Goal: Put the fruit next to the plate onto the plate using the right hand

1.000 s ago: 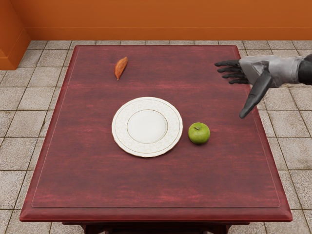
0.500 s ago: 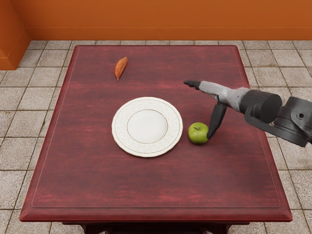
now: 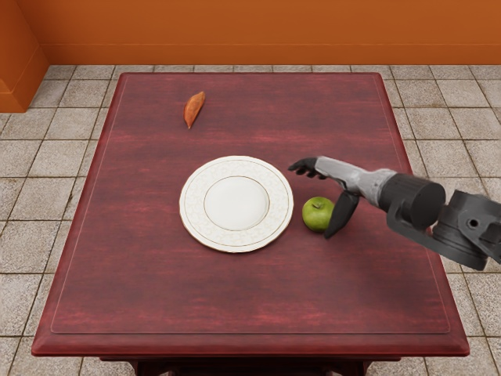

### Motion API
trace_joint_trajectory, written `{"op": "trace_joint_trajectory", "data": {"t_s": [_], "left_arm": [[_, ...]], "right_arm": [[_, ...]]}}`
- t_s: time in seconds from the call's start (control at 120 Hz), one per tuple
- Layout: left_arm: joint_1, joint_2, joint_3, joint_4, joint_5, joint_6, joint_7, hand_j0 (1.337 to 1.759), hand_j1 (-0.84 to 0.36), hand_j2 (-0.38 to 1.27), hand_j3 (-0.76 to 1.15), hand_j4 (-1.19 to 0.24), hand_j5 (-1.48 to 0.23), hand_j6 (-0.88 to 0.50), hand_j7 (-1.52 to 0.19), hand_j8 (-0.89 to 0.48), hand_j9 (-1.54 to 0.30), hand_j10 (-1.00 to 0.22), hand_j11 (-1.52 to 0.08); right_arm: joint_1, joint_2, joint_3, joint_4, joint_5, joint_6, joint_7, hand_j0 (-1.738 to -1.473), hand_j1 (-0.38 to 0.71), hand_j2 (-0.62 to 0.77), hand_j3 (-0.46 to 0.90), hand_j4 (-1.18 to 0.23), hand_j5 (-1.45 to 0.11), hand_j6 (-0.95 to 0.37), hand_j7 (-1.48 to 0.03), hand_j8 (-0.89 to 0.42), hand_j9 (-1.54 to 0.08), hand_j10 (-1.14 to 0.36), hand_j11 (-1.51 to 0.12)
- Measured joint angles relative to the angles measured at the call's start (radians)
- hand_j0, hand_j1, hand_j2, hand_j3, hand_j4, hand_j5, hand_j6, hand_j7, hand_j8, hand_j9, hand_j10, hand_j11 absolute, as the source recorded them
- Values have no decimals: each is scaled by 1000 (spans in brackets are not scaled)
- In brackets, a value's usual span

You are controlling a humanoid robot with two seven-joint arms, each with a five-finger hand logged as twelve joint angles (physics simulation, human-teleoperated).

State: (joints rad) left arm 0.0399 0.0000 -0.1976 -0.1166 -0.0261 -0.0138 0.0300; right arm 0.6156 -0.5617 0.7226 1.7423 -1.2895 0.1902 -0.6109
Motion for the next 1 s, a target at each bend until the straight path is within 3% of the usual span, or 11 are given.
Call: {"op": "trace_joint_trajectory", "data": {"t_s": [0.217,0.692,0.817,1.0], "left_arm": [[0,0,0,0,0,0,0,1658,336,2,0,-12,-15,-12,-15,-12,-15,-12,-15],[0,0,0,0,0,0,0,1658,335,2,0,-12,-15,-12,-15,-12,-15,-12,-15],[0,0,0,0,0,0,0,1658,335,2,0,-12,-15,-12,-15,-12,-15,-12,-15],[0,0,0,0,0,0,0,1658,335,3,0,-12,-15,-12,-15,-12,-15,-12,-15]], "right_arm": [[-27,32,-2,-26,-100,-11,0,-1658,-61,-47,0,-243,-313,-244,-313,-243,-313,-242,-313],[-60,54,-4,-51,-114,-8,0,-1658,130,-78,0,-402,-521,-403,-520,-402,-521,-402,-521],[-65,54,-4,-51,-111,-2,0,-1657,200,-54,-1,-471,-596,-424,-602,-330,-602,-462,-602],[-66,54,-4,-50,-108,4,0,-1652,277,62,-1,-570,-718,-349,-726,-257,-726,-393,-734]]}}
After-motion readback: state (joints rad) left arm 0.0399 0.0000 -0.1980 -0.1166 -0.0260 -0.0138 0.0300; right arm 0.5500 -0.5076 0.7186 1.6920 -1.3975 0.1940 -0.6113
